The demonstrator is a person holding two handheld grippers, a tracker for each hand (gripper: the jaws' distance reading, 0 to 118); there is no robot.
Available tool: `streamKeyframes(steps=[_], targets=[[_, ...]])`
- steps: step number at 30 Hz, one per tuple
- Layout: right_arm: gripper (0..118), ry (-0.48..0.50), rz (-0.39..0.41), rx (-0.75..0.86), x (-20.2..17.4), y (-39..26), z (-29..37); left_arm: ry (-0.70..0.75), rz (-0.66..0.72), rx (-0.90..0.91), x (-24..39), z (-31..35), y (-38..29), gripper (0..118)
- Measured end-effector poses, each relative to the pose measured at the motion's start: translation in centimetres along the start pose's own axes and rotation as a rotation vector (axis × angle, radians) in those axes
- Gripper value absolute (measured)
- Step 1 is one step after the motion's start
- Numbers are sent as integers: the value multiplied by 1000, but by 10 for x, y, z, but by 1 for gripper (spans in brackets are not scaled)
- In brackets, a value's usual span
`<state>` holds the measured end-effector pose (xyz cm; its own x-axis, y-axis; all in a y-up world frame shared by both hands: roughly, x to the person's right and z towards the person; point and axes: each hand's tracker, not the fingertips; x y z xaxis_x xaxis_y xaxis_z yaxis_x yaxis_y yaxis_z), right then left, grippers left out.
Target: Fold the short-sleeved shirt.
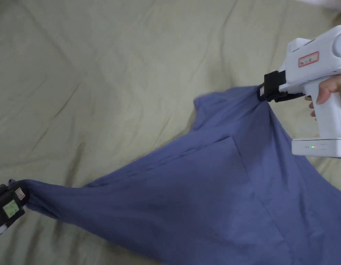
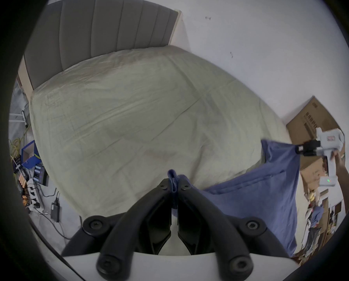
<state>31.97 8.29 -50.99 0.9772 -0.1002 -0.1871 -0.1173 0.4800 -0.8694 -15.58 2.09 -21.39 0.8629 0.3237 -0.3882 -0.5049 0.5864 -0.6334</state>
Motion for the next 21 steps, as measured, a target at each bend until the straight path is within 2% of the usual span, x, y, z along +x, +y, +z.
streamKeyframes(steps=[5,14,17,21], targets=[[5,-27,-13,177,4,-26,139,-122,-20,82,22,19,23,0],[5,-104,-166,644,26,-105,403,-451,-98,387,76,121,131,0],[5,-142,-189,764,31,-130,469,-596,-111,471,92,169,170,0],[5,-157,-227,883,34,-157,531,-628,-183,574,114,225,205,0]])
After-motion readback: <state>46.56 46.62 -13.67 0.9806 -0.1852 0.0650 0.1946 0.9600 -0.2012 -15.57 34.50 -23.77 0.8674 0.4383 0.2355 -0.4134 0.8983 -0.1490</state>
